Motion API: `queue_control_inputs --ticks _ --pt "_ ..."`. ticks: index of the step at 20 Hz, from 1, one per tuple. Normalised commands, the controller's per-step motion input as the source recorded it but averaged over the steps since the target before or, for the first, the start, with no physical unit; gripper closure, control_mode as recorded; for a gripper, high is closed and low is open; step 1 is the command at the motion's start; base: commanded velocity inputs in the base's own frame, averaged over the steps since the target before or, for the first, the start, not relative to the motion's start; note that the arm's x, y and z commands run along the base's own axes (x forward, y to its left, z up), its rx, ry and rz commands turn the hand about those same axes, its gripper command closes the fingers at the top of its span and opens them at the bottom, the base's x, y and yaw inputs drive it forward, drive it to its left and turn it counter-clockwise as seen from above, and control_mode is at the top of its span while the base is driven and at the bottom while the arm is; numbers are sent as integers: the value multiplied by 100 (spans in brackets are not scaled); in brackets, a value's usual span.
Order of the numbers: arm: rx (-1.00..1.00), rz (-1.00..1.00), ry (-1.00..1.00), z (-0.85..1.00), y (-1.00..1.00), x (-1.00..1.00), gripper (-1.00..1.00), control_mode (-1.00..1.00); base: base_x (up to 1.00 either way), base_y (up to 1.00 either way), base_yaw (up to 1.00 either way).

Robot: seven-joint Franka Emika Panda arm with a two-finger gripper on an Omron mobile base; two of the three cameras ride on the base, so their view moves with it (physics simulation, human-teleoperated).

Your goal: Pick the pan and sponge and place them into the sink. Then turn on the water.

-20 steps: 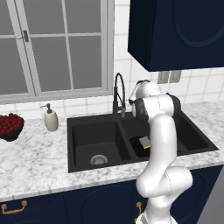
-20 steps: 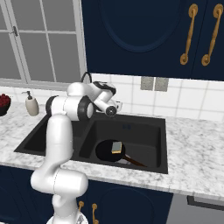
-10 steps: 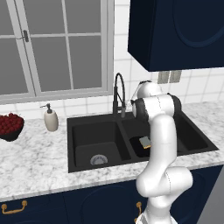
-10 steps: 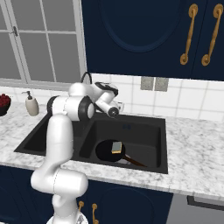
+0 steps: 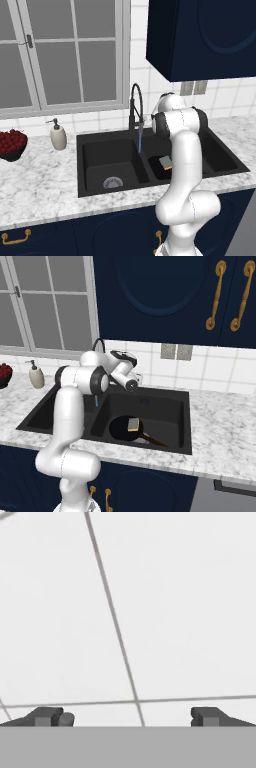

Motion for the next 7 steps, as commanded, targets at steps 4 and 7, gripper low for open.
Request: queue_control_inputs --ticks 4,7 --pt "3 0 0 0 -100 0 -100 -100 0 0 0" --pt "2 0 0 0 -90 0 -100 -100 0 0 0"
